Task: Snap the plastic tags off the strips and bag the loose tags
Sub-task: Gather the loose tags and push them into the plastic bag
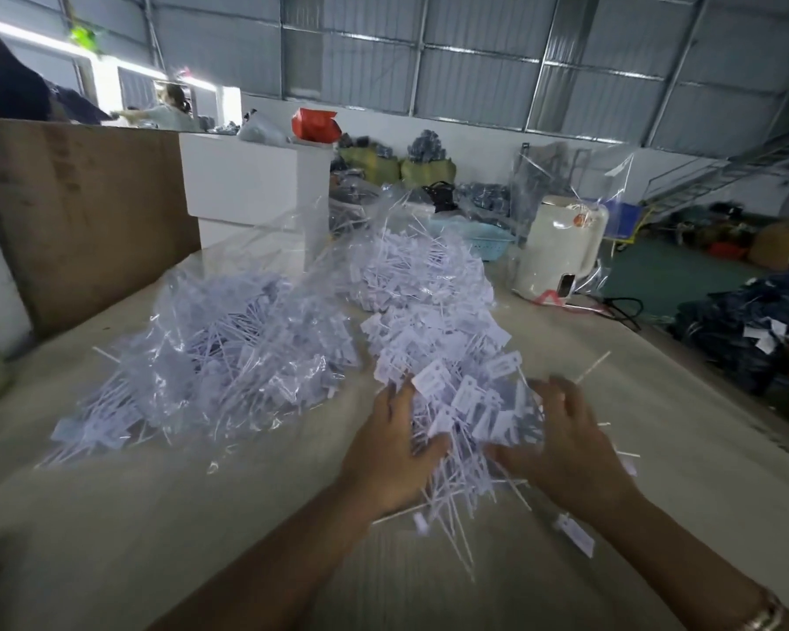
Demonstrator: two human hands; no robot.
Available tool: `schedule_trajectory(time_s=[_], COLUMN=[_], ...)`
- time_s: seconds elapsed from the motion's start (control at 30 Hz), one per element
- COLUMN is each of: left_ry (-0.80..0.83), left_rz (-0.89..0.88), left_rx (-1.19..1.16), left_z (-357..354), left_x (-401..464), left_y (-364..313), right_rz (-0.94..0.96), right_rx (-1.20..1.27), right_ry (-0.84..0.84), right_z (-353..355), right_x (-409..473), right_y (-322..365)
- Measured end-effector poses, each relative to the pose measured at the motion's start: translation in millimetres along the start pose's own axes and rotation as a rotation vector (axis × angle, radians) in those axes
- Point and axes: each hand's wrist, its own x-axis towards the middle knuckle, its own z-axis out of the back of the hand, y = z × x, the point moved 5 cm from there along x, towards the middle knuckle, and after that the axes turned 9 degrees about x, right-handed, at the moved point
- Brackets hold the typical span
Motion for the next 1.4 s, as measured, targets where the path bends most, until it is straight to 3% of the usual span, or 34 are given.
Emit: schedule_trajectory(time_s=[0.07, 0.13, 0.23, 0.5, 0.67, 0.83, 0.97, 1.17, 1.4], left_ry=[-0.018, 0.018, 0.02, -0.294, -0.417, -0.409, -0.376, -0.382, -0.51], left_rz=[-0.011, -0.011, -0.017, -0.044, -0.095, -0.117, -0.122, -0.123, -0.083], left_rx=[0.056, 0.011, -0.14, -0.12, 0.016, 0.058, 0.085, 0.067, 0.0], left_z=[-7, -7, 5, 28, 32, 34, 34, 35, 45], left_x=[-4, -5, -12, -22, -23, -27, -31, -32, -35], left_y=[-4, -5, -1, 11, 7, 1, -2, -4, -4], right_rz=[-0.076, -0.088, -0.082, 0.048, 0.064, 0.023, 0.262, 0.234, 0.165], right_rx=[-0.004, -0.011, 0.061, 0.29, 0.176, -0.106, -0.424, -0.086, 0.024], right_ry=[0.2, 0.277, 0.261, 0.203, 0.115, 0.326, 0.161, 0.343, 0.313], right_z=[-15, -25, -26, 19, 28, -6, -6, 25, 50], right_x=[-4, -7, -6, -24, -25, -13, 10, 27, 42], right_y=[-10, -13, -9, -19, -43, -33, -8, 0, 5])
